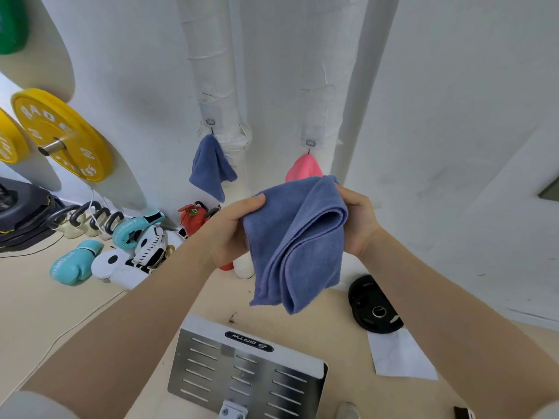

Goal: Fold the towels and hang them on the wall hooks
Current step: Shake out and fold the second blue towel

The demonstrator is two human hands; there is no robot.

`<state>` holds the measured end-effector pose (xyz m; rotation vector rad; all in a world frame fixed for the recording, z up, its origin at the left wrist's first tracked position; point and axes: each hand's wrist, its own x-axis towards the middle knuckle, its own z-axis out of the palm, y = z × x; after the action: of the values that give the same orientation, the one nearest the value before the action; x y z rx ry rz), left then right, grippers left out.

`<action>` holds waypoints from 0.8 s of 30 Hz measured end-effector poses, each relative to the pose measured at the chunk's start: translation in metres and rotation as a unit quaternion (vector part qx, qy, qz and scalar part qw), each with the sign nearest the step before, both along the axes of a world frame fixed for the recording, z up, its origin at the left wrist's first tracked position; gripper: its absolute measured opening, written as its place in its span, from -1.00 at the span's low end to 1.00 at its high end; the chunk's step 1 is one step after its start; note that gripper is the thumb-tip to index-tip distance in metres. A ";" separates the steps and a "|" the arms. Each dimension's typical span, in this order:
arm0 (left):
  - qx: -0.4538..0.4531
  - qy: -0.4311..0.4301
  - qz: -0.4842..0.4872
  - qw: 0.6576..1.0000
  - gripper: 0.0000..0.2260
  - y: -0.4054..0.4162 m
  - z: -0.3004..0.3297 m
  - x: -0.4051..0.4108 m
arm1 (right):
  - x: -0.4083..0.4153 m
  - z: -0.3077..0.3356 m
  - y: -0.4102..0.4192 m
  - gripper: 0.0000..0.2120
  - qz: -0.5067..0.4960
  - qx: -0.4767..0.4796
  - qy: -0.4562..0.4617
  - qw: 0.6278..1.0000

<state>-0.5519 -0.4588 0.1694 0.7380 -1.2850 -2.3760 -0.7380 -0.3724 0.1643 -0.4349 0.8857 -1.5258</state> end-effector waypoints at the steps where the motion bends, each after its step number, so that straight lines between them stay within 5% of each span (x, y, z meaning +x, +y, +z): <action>1: 0.000 0.011 0.002 1.000 -0.71 0.000 0.001 0.000 | 0.001 -0.001 0.001 -0.58 -0.009 0.007 -0.010 1.000; 5: 0.026 -0.031 -0.010 0.999 -0.43 -0.001 -0.005 -0.001 | 0.007 -0.011 0.000 -0.49 -0.046 0.002 -0.064 0.997; 12: 0.096 -0.078 0.089 0.988 -0.75 0.013 -0.003 -0.016 | 0.022 -0.031 -0.004 -0.47 -0.097 0.014 -0.119 0.988; 15: 0.083 -0.078 0.174 0.978 -0.74 0.004 0.018 -0.020 | 0.020 -0.050 -0.012 -0.62 -0.087 0.143 -0.102 0.981; 18: 0.095 -0.035 0.187 0.977 -0.80 -0.009 0.033 -0.020 | 0.010 -0.084 -0.006 -0.48 -0.084 0.266 -0.062 0.958; 21: 0.047 -0.082 0.180 0.979 -0.90 -0.016 0.037 -0.013 | 0.006 -0.100 0.010 -0.24 -0.029 0.195 -0.127 0.972; 24: 0.004 -0.119 0.175 0.977 -0.82 -0.020 0.032 -0.001 | 0.002 -0.096 0.008 -0.36 -0.051 0.185 -0.113 0.975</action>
<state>-0.5527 -0.4787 0.2015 1.1746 -1.1208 -2.0563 -0.7356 -0.3640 0.0682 0.0539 0.9960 -1.4278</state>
